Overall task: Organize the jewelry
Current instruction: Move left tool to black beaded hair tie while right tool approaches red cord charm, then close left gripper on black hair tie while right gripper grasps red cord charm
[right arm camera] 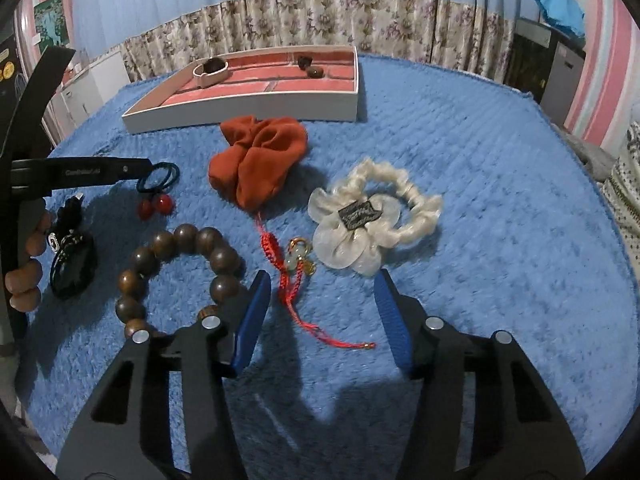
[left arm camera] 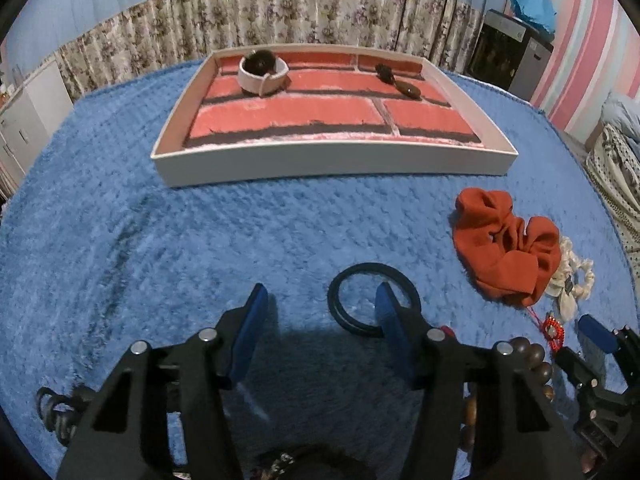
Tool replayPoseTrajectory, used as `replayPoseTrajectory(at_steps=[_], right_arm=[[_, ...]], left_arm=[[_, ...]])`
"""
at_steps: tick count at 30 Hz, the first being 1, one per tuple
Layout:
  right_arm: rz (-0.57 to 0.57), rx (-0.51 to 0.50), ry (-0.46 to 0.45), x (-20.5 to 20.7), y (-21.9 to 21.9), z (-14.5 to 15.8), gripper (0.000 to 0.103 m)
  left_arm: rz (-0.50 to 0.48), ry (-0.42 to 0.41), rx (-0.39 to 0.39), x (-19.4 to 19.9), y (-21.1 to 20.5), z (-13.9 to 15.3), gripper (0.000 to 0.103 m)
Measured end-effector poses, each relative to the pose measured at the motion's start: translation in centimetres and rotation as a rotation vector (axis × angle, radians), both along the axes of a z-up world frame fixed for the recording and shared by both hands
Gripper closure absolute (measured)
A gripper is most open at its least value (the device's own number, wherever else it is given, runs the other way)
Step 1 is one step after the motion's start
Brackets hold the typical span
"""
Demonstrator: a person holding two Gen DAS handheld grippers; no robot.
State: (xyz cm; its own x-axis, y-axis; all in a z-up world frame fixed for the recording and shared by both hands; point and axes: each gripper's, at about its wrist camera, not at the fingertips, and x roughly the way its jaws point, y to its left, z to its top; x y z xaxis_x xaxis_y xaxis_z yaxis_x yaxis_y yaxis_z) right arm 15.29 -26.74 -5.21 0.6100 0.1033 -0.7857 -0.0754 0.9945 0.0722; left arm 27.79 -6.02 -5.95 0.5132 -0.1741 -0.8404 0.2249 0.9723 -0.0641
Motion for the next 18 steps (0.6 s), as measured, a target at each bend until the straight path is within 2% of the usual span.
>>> replayPoseTrajectory(at_steps=[6,10,12,13,15,17,18], right_arm=[[0.016,-0.003,0.029,0.7,0.7,-0.7,0.064],[0.009,-0.017,0.023,1.4,1.0,-0.7,0.068],[0.010,-0.012,0.024,1.9,1.0,-0.7,0.082],[0.013,-0.011,0.024,2.2,1.0,-0.7,0.083],[0.021,-0.018,0.020,2.5,1.2,-0.6,0.091],[0.021,-0.024,0.017,2.6,1.3,-0.7,0.092],[0.021,-0.027,0.015,2.7,1.3,-0.7,0.093]], left_arm=[[-0.002,0.007,0.019,0.9,-0.5,-0.7,0.047],[0.001,-0.005,0.042,1.3,-0.9,-0.9,0.051],[0.006,-0.024,0.072,1.2,-1.3,-1.2,0.053],[0.003,-0.036,0.085,1.2,-1.5,-1.2,0.054],[-0.002,-0.047,0.093,1.1,-1.7,-1.2,0.058],[-0.015,-0.060,0.098,1.0,-1.9,-1.2,0.074],[-0.022,-0.064,0.095,1.0,-1.9,-1.2,0.076]])
